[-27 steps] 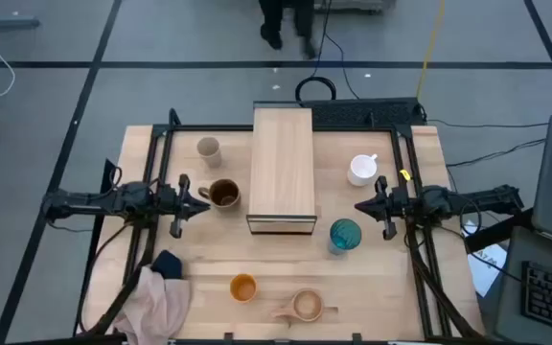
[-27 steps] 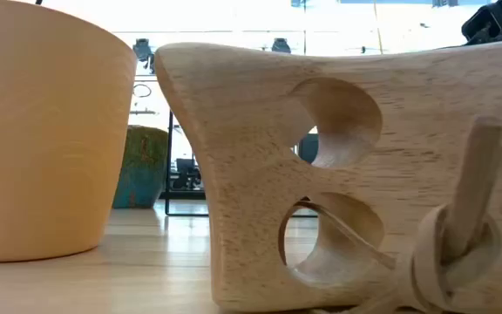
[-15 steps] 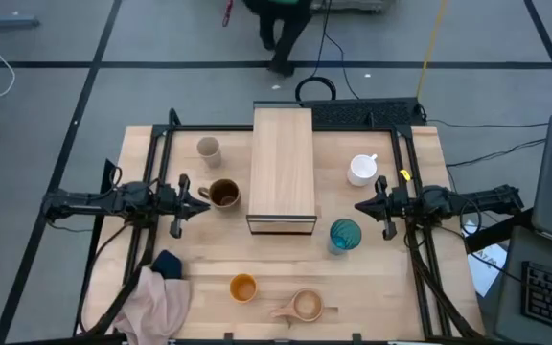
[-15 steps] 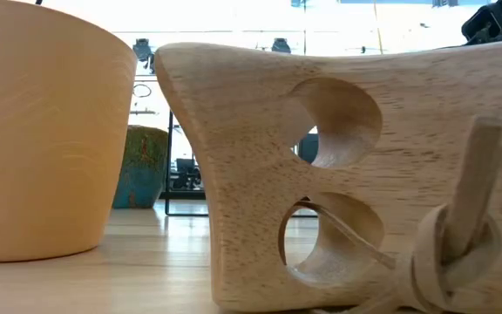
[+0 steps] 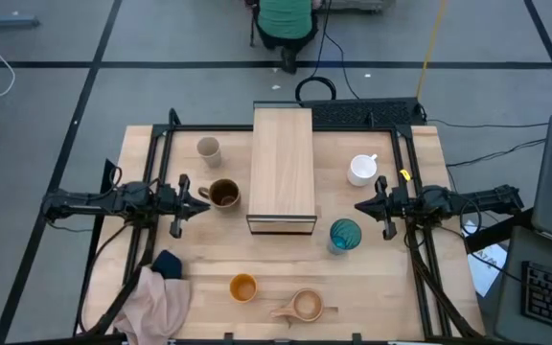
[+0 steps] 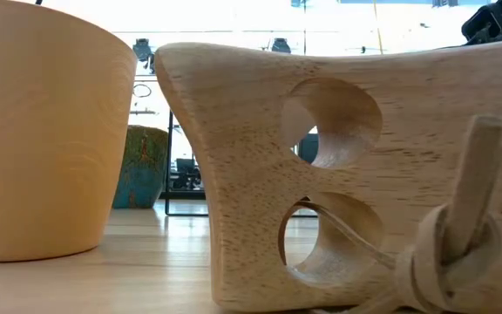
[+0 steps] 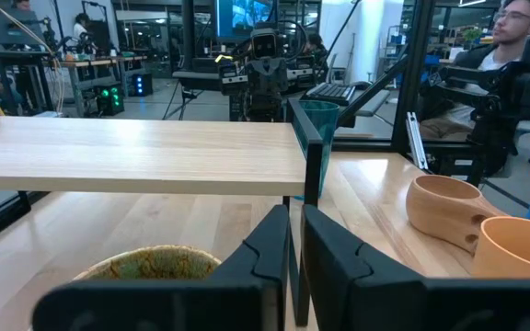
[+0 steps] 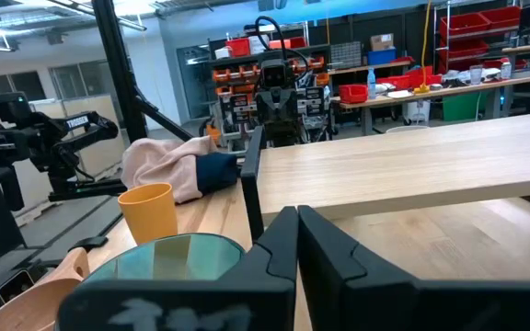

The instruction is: Stack small to large cups/mugs on shelf

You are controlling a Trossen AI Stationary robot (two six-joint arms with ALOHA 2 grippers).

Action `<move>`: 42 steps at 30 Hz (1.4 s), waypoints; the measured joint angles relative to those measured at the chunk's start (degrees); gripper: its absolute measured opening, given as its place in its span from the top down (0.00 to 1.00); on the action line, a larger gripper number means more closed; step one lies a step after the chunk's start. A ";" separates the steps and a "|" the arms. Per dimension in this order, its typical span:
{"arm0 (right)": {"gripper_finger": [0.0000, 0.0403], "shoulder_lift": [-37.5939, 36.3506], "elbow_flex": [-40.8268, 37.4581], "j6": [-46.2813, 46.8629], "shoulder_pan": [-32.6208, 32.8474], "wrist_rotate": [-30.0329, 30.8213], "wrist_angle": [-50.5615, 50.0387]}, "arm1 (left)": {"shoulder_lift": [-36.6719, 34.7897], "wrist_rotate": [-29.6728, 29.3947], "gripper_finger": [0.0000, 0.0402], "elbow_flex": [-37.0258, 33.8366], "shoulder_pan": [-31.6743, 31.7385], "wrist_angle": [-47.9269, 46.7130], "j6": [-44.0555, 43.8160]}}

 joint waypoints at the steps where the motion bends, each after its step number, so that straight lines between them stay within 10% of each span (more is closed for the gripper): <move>1: 1.00 0.01 0.00 0.00 0.00 0.00 -0.01 | 0.00 -0.02 0.91 0.00 -0.01 0.00 -0.01; 16: 1.00 0.01 -0.01 1.43 0.00 0.00 1.34 | 0.00 -0.40 0.91 -0.01 -0.01 0.03 1.19; 24: 1.00 0.01 -0.01 10.59 -0.02 0.25 19.14 | 0.00 -2.47 0.91 -0.01 -0.01 10.59 -1.68; 32: 1.00 -0.01 -0.03 11.05 -0.02 0.26 40.43 | -0.02 -13.18 0.91 0.01 0.01 30.03 -19.90; 42: 1.00 0.01 -0.03 14.33 0.07 0.15 55.65 | 0.00 -17.14 0.91 0.01 0.02 29.04 -42.22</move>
